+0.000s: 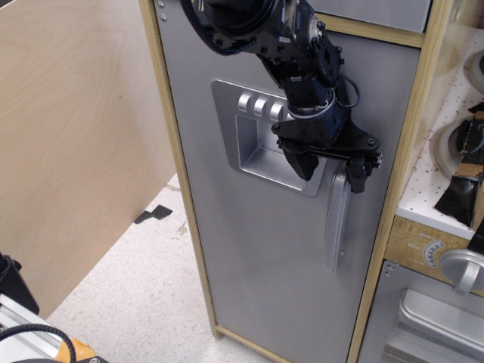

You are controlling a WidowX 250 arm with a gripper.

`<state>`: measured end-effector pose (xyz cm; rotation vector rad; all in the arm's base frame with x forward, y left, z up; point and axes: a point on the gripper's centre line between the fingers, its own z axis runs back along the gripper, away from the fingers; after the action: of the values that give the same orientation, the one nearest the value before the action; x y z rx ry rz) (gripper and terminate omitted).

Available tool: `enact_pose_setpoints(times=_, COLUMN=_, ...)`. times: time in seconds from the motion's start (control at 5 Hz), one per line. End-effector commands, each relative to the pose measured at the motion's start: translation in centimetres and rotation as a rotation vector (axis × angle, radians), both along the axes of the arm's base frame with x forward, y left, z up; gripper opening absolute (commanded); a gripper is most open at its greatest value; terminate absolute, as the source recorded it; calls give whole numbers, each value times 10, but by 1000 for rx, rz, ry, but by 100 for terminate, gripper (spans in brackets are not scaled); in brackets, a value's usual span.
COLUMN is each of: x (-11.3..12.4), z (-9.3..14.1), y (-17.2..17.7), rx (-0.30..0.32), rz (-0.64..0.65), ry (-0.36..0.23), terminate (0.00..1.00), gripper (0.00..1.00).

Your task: Open fridge

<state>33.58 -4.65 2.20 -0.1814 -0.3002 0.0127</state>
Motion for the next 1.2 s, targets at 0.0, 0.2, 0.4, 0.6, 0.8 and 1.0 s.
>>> enact_pose_setpoints(times=0.0, x=1, z=0, y=-14, rx=3, rz=39, ry=-110, terminate=0, gripper=100)
enact_pose_setpoints(times=0.2, x=-5, z=-4, y=-17, rx=-10, rz=67, ry=-117, terminate=0, gripper=100)
enact_pose_setpoints(times=0.4, x=-8, z=-8, y=-17, rx=-1, rz=68, ry=-119, terminate=0, gripper=100)
enact_pose_setpoints(times=0.6, x=-9, z=-6, y=-15, rx=28, rz=76, ry=-133, terminate=0, gripper=0)
enact_pose_setpoints(times=0.8, x=-12, z=-3, y=-14, rx=47, rz=82, ry=-131, terminate=0, gripper=0)
enact_pose_setpoints(times=1.0, x=-21, z=-2, y=-10, rx=50, rz=87, ry=-113, terminate=0, gripper=0)
